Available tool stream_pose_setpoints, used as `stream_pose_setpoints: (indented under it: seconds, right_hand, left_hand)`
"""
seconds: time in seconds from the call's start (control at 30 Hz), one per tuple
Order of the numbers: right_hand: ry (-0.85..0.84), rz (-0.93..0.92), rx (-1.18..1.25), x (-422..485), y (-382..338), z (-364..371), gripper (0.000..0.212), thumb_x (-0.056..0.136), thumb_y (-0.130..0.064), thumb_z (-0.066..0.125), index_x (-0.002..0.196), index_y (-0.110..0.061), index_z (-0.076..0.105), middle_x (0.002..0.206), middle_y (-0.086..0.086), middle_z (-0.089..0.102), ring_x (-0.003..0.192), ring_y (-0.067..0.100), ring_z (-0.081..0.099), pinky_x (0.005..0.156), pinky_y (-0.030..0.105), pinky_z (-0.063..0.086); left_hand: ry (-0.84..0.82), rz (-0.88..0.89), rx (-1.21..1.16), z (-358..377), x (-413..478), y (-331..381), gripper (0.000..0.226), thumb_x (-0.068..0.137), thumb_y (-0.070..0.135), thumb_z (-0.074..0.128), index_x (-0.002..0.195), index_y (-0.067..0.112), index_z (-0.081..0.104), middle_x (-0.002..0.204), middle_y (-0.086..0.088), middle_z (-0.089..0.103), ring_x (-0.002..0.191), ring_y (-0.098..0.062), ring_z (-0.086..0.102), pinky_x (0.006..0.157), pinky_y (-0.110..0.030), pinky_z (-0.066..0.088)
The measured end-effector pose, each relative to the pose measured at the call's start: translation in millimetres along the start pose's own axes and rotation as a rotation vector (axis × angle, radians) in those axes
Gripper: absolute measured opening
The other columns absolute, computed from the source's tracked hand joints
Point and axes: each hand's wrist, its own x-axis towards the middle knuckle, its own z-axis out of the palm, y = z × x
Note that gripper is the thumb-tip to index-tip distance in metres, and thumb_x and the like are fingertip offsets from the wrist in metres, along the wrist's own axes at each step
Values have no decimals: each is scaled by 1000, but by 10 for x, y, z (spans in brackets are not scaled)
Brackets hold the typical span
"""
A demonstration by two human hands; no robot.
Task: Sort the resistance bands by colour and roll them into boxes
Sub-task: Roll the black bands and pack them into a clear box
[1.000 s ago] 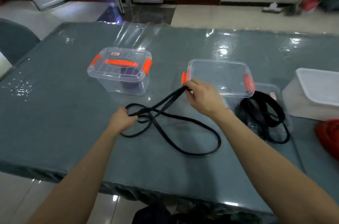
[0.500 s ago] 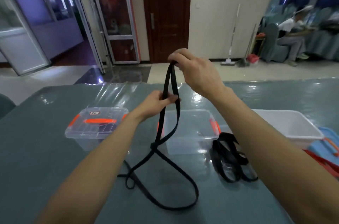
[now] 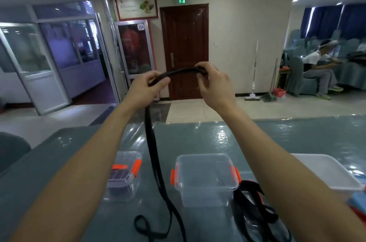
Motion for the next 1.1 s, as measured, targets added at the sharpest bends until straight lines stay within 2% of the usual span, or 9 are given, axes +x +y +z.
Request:
stream_pose_setpoints:
  seconds: [0.1, 0.3, 0.4, 0.53, 0.63, 0.77, 0.9, 1.03, 1.1]
  right_hand:
    - [-41, 27, 114, -276, 20, 78, 37, 105, -20, 65, 140, -29, 62, 118, -8, 73, 87, 9, 74, 85, 32, 62]
    - [-186, 54, 173, -950, 60, 379, 31, 106, -17, 64, 130, -34, 54, 98, -10, 74, 74, 8, 74, 77, 44, 61]
    - [-240, 15, 225, -1133, -6, 517, 25, 106, -11, 62, 127, -26, 63, 116, -8, 69, 75, 6, 74, 77, 41, 60]
    - [-335, 14, 305, -1218, -126, 647, 28, 107, -10, 60, 130, -24, 66, 116, -3, 68, 78, 5, 75, 76, 35, 61]
    - [-457, -6, 324, -1294, -222, 741, 32, 105, -6, 62, 132, -21, 68, 115, -2, 68, 82, 10, 75, 84, 37, 61]
    - [-543, -40, 331, -1388, -321, 854, 32, 104, -5, 63, 130, -24, 69, 114, -5, 68, 88, 7, 72, 88, 26, 58]
    - [-522, -1, 338, -1438, -265, 898, 35, 101, -2, 65, 128, -24, 71, 108, -4, 69, 87, 7, 70, 84, 17, 54]
    - [-499, 264, 453, -1607, -82, 882, 41, 98, 6, 65, 127, -22, 72, 99, -3, 74, 80, 11, 77, 82, 21, 60]
    - [-520, 461, 595, -1714, 8, 862, 44, 97, 12, 64, 130, -17, 70, 103, 6, 77, 84, 18, 80, 86, 31, 64]
  left_hand:
    - [-55, -23, 29, 1, -231, -121, 13, 102, 40, 74, 106, 28, 76, 70, 12, 64, 59, -1, 57, 58, -18, 46]
    - [-255, -275, -46, 121, -1131, -735, 17, 106, 40, 68, 103, 27, 77, 80, -10, 78, 60, -26, 68, 63, -35, 61]
    - [-238, -372, -120, 159, -1461, -948, 29, 104, 38, 65, 119, 18, 79, 97, -13, 83, 83, -34, 81, 84, -41, 67]
    - [-205, -446, -297, 115, -1728, -1216, 27, 109, 16, 62, 134, 13, 72, 107, -15, 82, 98, -37, 78, 88, -35, 66]
    - [-319, -452, -245, 96, -1861, -1384, 35, 107, 23, 64, 142, 17, 66, 126, -8, 80, 123, -29, 74, 109, -36, 58]
    - [-183, -345, -505, 341, -1848, -1380, 49, 111, 39, 53, 155, 16, 53, 148, -10, 68, 143, -24, 61, 121, -40, 46]
    - [-164, -351, -633, 558, -1791, -1428, 47, 110, 35, 50, 140, 2, 65, 123, -17, 77, 117, -36, 75, 104, -40, 59]
    - [-200, -302, -328, 637, -1685, -1512, 29, 114, 25, 51, 103, 16, 76, 85, -3, 68, 78, -22, 66, 83, -38, 57]
    - [-245, -253, -143, 650, -1607, -1543, 29, 115, 25, 51, 107, 19, 78, 78, 5, 67, 72, -14, 59, 77, -31, 51]
